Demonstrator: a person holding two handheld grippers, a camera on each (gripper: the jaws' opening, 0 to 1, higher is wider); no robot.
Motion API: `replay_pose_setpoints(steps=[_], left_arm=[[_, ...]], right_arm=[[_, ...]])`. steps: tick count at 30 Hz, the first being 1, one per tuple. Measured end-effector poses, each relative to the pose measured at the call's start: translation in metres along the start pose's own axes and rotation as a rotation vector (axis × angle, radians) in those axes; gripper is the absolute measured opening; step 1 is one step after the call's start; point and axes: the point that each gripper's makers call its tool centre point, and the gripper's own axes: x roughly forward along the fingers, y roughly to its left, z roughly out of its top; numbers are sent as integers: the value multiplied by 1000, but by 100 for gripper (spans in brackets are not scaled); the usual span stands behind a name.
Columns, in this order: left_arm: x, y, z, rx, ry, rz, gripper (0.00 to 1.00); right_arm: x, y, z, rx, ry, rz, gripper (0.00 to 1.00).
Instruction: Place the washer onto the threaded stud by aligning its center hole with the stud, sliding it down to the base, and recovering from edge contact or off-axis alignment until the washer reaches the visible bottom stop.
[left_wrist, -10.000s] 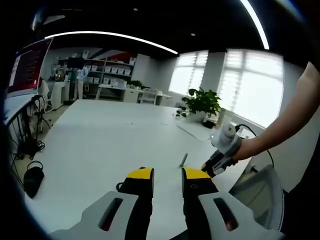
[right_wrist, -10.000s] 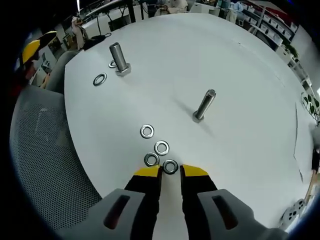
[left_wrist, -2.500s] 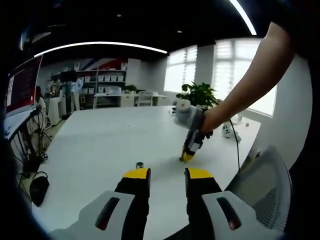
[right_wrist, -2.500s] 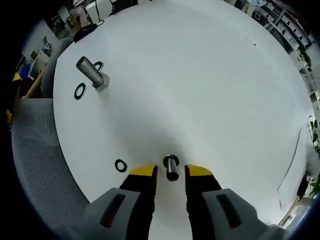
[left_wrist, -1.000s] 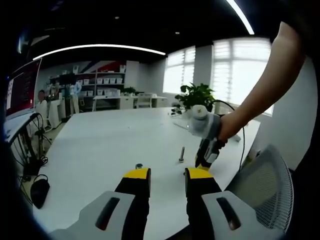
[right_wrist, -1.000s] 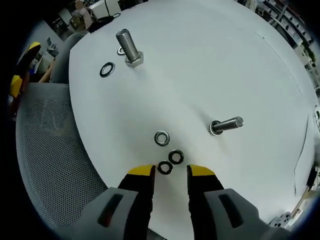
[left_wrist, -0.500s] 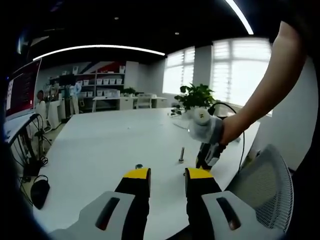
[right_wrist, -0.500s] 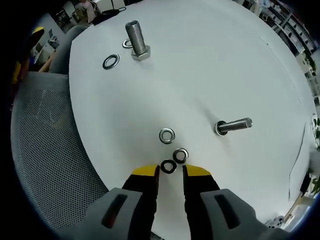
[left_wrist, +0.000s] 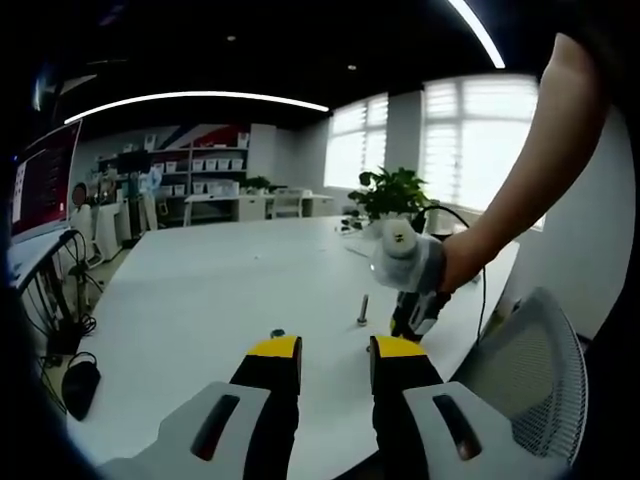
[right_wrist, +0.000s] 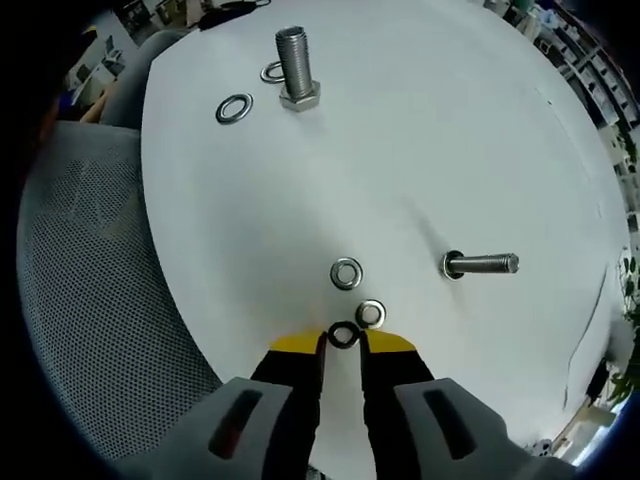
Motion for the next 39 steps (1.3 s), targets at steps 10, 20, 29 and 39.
replay_pose_setpoints(steps=[10,20,29,39], left_arm=[[0,-1,-1,6,3,-1,25],[0,-2,-2,24,6,-6,25],[0,-2,-2,29,8,-3,25],[0,-1,-2,34,8,5,25]], right_arm=[[0,-1,-1,-1,30,9,16],[-1,0,0,50,42,-18,16],[0,1,2,53,43,-2,15],[-1,-1,0,65,62,7,15]])
